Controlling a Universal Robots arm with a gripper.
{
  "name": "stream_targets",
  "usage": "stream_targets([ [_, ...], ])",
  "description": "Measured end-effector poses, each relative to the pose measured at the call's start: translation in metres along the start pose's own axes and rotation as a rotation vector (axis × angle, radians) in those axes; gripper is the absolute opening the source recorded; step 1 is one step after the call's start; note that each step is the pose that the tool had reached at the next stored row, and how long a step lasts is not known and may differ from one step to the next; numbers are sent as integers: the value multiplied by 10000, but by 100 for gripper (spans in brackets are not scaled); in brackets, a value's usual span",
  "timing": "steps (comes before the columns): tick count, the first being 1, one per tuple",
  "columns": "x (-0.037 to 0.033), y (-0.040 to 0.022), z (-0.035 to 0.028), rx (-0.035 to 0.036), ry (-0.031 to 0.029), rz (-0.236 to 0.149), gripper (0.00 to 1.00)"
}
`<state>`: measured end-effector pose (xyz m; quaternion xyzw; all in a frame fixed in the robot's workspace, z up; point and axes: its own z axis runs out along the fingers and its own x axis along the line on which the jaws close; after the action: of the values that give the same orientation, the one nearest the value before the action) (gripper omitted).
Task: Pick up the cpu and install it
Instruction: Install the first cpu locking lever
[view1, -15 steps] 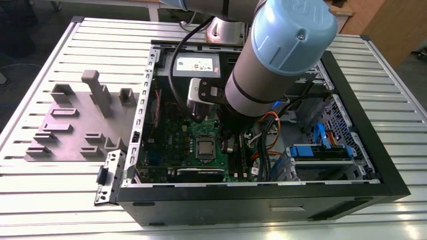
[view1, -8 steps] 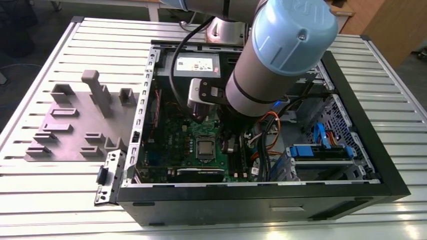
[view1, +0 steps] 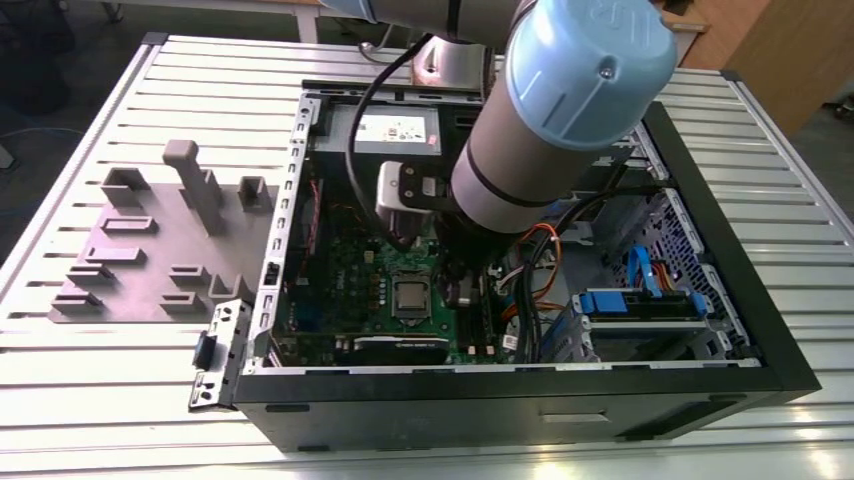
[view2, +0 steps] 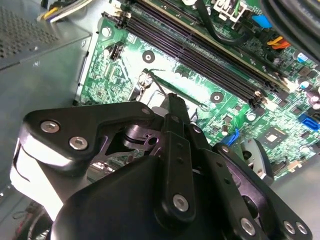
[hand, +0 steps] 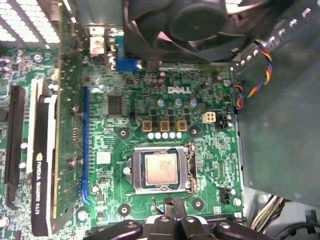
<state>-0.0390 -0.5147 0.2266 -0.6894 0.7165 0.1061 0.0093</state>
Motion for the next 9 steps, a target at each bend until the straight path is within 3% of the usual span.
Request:
stream_targets([
  [2,1,0,0,24,8,-58,11],
  [6,0,0,2,137,26,-93,11],
  [7,0,-1,3,155,43,-98,11],
  [9,0,-1,5,164,136,-97,11],
])
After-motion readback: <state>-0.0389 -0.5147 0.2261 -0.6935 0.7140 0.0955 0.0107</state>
